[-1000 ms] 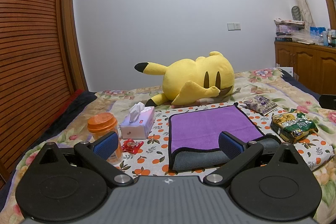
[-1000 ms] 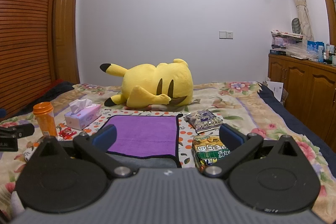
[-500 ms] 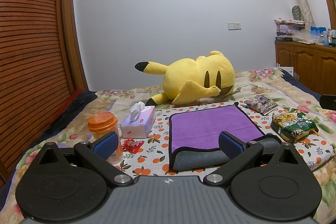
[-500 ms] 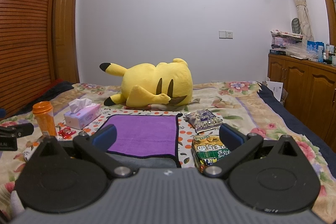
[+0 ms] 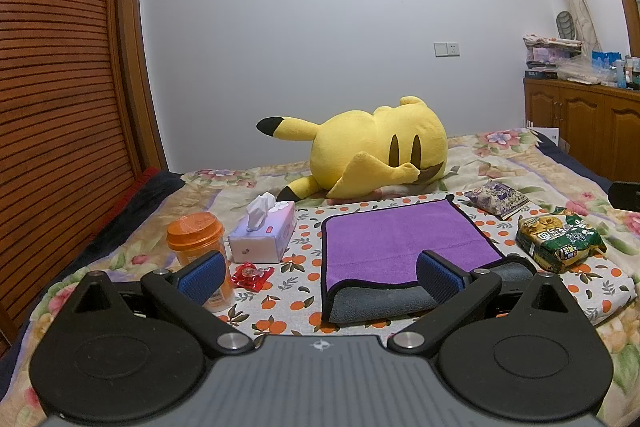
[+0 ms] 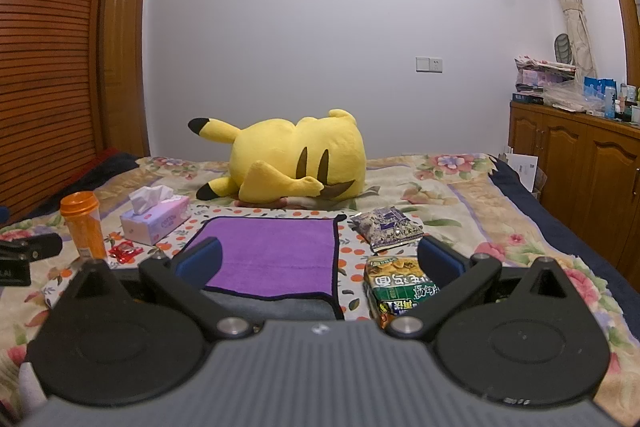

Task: Fold towel

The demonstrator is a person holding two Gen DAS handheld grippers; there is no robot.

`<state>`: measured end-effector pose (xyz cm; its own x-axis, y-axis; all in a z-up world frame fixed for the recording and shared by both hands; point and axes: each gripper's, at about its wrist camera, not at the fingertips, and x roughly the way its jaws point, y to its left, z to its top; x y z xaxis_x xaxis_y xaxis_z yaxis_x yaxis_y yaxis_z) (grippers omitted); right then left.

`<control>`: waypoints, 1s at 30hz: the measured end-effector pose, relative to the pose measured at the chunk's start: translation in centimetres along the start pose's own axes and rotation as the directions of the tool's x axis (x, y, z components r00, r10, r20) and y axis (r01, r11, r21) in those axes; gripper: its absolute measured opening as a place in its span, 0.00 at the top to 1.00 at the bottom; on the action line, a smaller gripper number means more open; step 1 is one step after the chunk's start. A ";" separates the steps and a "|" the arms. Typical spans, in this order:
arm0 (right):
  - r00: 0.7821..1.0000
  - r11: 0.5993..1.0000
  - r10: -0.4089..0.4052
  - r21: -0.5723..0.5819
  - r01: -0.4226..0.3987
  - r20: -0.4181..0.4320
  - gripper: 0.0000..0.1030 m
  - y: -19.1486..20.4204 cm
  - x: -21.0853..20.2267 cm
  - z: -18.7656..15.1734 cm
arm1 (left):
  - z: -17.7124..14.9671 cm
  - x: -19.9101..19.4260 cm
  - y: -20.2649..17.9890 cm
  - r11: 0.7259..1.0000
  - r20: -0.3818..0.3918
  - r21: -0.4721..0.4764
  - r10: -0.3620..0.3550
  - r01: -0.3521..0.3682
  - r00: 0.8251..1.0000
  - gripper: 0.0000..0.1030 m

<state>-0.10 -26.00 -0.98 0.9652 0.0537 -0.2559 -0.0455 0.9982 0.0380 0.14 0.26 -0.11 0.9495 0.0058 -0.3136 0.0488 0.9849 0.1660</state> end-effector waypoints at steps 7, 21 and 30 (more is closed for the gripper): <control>1.000 1.000 0.000 0.001 0.000 0.001 0.00 -0.3 0.1 -0.1 | 0.0 0.0 0.0 1.000 -0.001 -0.001 -0.001 0.000 1.000 0.00; 1.000 1.000 0.000 0.001 0.000 0.000 0.00 -0.4 0.1 -0.1 | 0.0 0.0 0.0 1.000 -0.002 -0.001 -0.001 0.001 1.000 0.00; 1.000 1.000 -0.001 0.001 0.001 -0.001 0.00 -0.3 0.1 -0.1 | 0.0 0.0 0.0 1.000 -0.002 -0.001 -0.001 0.001 1.000 0.00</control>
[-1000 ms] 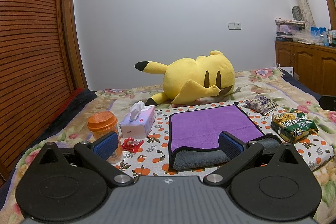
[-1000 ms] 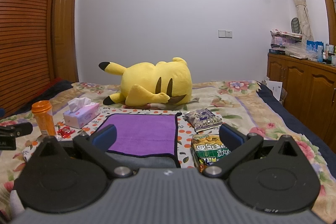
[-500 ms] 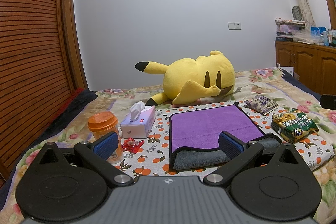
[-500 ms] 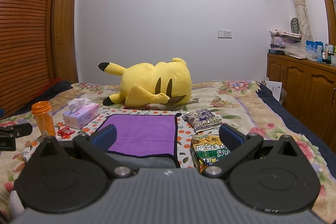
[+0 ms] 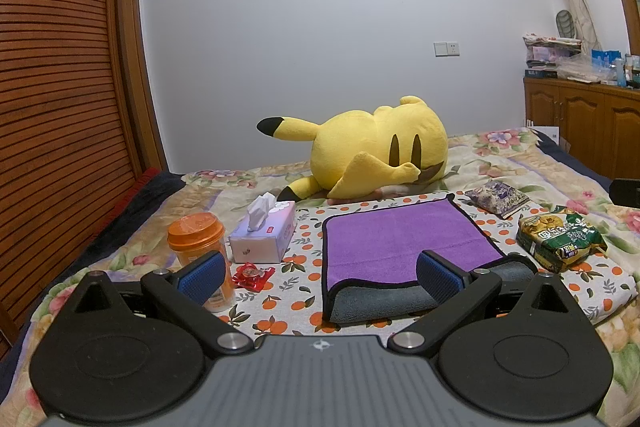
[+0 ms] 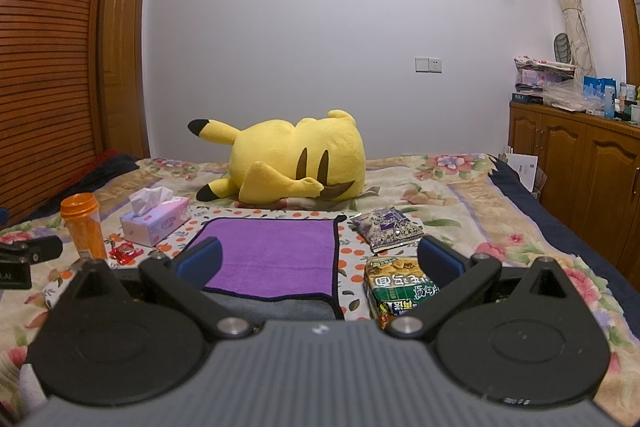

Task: Fold towel

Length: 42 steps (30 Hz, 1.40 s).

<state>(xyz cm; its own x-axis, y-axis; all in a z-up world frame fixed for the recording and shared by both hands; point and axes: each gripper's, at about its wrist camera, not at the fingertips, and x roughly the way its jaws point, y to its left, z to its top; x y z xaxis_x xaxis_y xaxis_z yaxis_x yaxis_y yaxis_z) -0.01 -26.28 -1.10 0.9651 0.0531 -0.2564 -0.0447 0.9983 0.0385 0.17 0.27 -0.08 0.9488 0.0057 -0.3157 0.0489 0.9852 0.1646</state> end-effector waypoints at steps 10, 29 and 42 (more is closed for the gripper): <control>1.000 1.000 0.001 -0.001 -0.001 -0.004 0.00 0.1 0.0 0.3 | -0.1 0.1 0.1 1.000 -0.006 -0.002 -0.004 0.004 1.000 0.00; 0.995 1.000 0.023 -0.019 -0.025 -0.094 0.00 -0.3 3.4 0.4 | -0.5 4.0 -0.2 0.999 -0.120 0.031 -0.027 0.031 0.992 0.00; 0.992 0.998 0.022 -0.057 -0.029 -0.128 0.00 -0.1 6.2 0.7 | -0.1 6.6 -0.2 0.998 -0.149 0.034 -0.039 0.045 0.988 0.00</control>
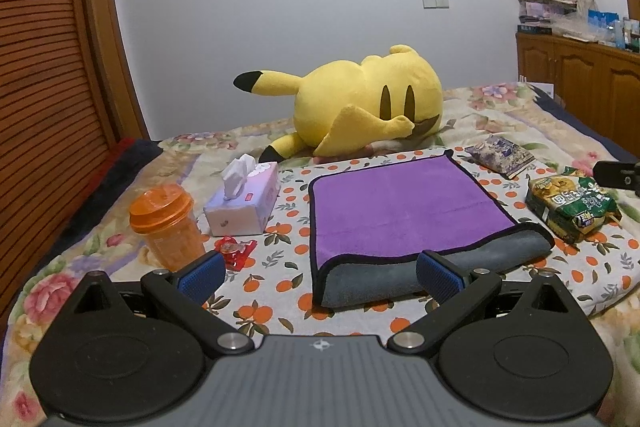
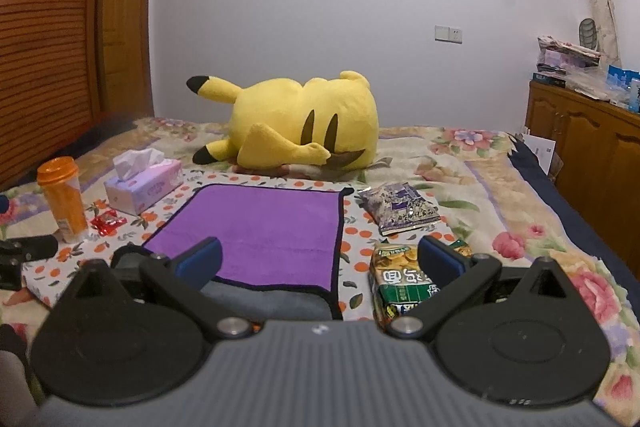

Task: Fold towel

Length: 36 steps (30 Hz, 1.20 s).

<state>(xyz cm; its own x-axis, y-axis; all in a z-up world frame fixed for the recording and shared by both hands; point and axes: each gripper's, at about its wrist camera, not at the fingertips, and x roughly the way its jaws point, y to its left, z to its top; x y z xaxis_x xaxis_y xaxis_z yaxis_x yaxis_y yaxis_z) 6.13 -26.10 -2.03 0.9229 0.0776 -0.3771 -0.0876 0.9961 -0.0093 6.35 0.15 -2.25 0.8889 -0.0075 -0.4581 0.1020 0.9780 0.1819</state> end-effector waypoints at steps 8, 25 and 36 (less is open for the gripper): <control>0.999 1.000 0.024 -0.013 -0.024 -0.031 0.00 0.3 1.6 0.3 | 0.6 1.2 -0.1 1.000 -0.005 0.003 -0.009 0.009 1.000 0.00; 0.995 0.997 0.061 -0.052 -0.065 -0.075 0.00 0.4 5.5 0.9 | 1.1 4.7 0.2 1.000 -0.037 0.007 -0.018 0.018 0.999 0.00; 0.989 0.996 0.073 -0.047 -0.080 -0.129 0.00 -0.4 8.2 0.8 | 1.4 7.3 1.1 1.000 -0.065 0.007 -0.022 0.023 0.998 0.00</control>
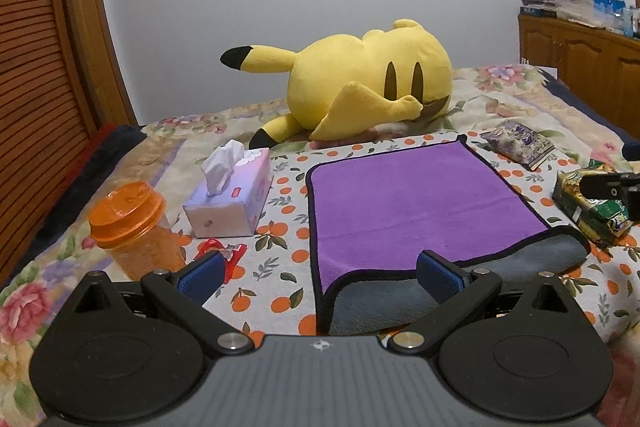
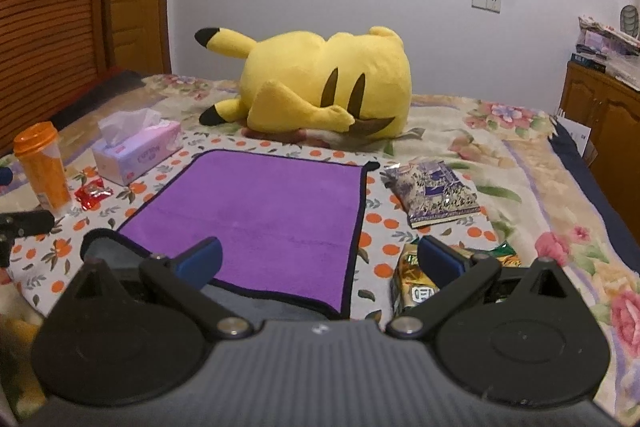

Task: Fold towel

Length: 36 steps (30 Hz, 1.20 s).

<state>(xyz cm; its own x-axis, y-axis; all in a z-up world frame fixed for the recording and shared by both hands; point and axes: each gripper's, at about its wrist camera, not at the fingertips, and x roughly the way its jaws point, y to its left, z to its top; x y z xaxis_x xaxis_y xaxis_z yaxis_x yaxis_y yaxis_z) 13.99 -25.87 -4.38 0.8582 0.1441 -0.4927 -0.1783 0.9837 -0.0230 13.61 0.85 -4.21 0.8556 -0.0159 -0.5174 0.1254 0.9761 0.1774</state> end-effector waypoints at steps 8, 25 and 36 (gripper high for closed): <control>0.996 0.999 0.037 -0.001 -0.037 -0.083 0.00 -0.4 2.1 -0.6 | 0.0 2.4 0.6 1.000 -0.046 0.011 -0.025 0.026 0.999 0.01; 0.969 0.996 0.085 -0.004 -0.088 -0.231 0.00 -0.5 5.1 -2.2 | -0.6 7.0 1.6 0.990 -0.158 -0.023 -0.142 0.140 0.977 0.22; 0.950 0.993 0.115 -0.004 -0.122 -0.289 0.16 -0.3 6.3 -2.8 | -1.3 9.0 1.6 0.976 -0.231 -0.055 -0.219 0.212 0.948 0.40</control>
<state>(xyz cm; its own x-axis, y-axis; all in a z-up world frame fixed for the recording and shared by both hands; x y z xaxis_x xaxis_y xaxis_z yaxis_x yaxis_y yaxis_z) 18.07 -25.53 -9.90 0.6561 0.2192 -0.7222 -0.2834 0.9584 0.0334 20.90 2.58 -9.64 0.6677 -0.1784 -0.7227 0.2760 0.9610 0.0178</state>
